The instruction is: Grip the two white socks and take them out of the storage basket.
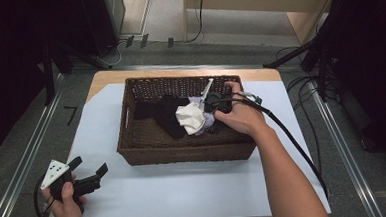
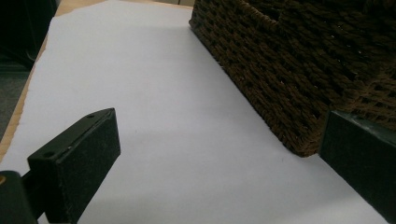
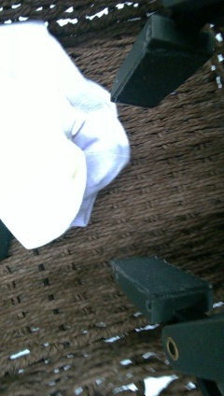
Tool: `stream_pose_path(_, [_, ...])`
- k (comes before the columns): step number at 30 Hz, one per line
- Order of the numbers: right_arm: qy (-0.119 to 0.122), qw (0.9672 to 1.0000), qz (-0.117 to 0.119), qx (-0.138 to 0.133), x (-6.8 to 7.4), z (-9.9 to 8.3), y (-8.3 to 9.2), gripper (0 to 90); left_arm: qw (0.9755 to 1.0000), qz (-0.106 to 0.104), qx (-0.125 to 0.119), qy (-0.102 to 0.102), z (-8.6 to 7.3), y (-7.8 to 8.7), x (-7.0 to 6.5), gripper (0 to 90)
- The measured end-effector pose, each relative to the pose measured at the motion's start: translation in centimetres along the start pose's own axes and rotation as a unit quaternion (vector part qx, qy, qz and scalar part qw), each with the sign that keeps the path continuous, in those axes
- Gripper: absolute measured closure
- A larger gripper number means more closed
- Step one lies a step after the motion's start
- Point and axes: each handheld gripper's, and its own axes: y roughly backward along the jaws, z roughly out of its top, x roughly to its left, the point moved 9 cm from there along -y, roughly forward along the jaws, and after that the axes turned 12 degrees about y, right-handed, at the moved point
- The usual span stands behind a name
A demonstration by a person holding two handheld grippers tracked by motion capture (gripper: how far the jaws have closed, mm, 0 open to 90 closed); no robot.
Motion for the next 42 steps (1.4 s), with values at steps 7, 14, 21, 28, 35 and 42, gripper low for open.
stream_pose_path(7, [-0.003, 1.0000, 0.001, 0.008, -0.1, 0.5, -1.1, 14.6, 1.0000, 0.000, 0.002, -0.001, 0.0, 0.0, -0.1, 0.0])
stream_pose_path(14, [-0.008, 0.9998, 0.006, 0.019, -0.3, 0.8, -2.5, 13.9, 1.0000, -0.001, 0.002, 0.000, 0.0, 0.0, -0.1, 0.0])
stream_pose_path(21, [-0.012, 0.9997, -0.001, 0.022, -0.8, 1.7, -3.3, 13.6, 1.0000, -0.002, 0.002, -0.001, 0.0, 0.0, -0.1, 0.1])
stream_pose_path(28, [-0.018, 0.9993, -0.015, 0.029, -1.1, 2.8, -4.1, 13.2, 1.0000, -0.003, 0.002, -0.002, 0.0, -0.1, -0.1, 0.0])
stream_pose_path(35, [-0.011, 0.9991, -0.019, 0.036, -0.9, 3.2, -5.2, 2.9, 1.0000, -0.002, 0.003, -0.003, -0.1, -0.1, -0.2, 0.0])
stream_pose_path(42, [-0.006, 0.9985, -0.035, 0.041, -0.9, 3.4, -5.8, 5.2, 1.0000, 0.000, 0.006, -0.006, -0.1, -0.1, -0.2, 0.1])
